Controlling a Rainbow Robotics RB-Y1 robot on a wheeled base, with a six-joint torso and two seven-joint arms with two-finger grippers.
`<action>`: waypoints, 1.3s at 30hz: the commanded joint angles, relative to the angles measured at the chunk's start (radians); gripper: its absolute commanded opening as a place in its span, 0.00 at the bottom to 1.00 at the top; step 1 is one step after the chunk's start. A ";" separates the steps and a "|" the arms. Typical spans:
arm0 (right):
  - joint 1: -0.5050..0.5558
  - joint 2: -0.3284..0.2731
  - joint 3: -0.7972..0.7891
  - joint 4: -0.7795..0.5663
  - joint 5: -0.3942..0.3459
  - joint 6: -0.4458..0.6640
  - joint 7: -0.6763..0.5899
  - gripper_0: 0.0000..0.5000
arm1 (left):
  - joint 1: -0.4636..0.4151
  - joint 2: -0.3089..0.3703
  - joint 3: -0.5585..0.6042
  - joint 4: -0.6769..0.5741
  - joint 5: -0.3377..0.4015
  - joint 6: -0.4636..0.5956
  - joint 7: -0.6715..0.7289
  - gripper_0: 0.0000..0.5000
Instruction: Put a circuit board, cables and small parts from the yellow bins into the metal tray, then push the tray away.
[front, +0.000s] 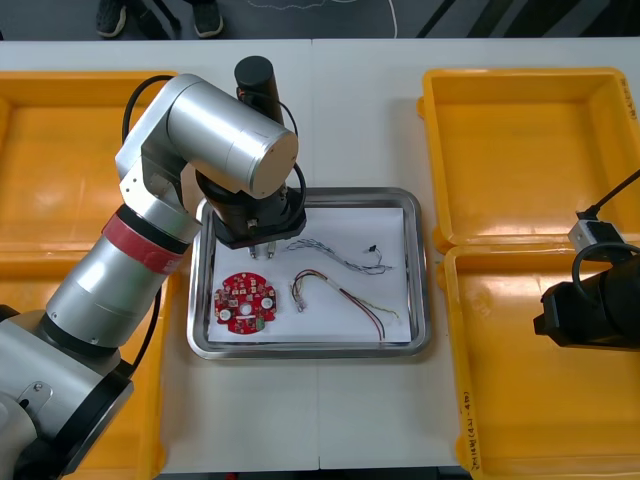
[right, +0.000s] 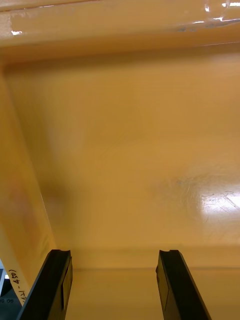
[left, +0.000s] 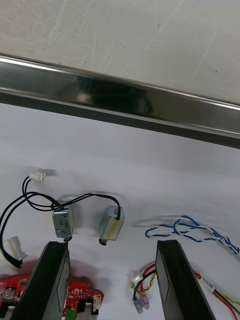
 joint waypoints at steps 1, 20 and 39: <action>0.014 0.010 -0.028 -0.033 0.000 -0.001 -0.034 0.99 | 0.012 -0.016 -0.007 -0.057 -0.008 0.034 0.025 1.00; 0.014 0.010 -0.028 -0.033 -0.001 -0.006 -0.032 0.99 | 0.006 0.113 0.118 -0.377 0.012 0.126 0.025 1.00; 0.014 0.008 -0.028 -0.031 -0.006 -0.012 -0.029 0.99 | -0.016 0.369 0.357 -0.307 0.193 0.126 -0.083 1.00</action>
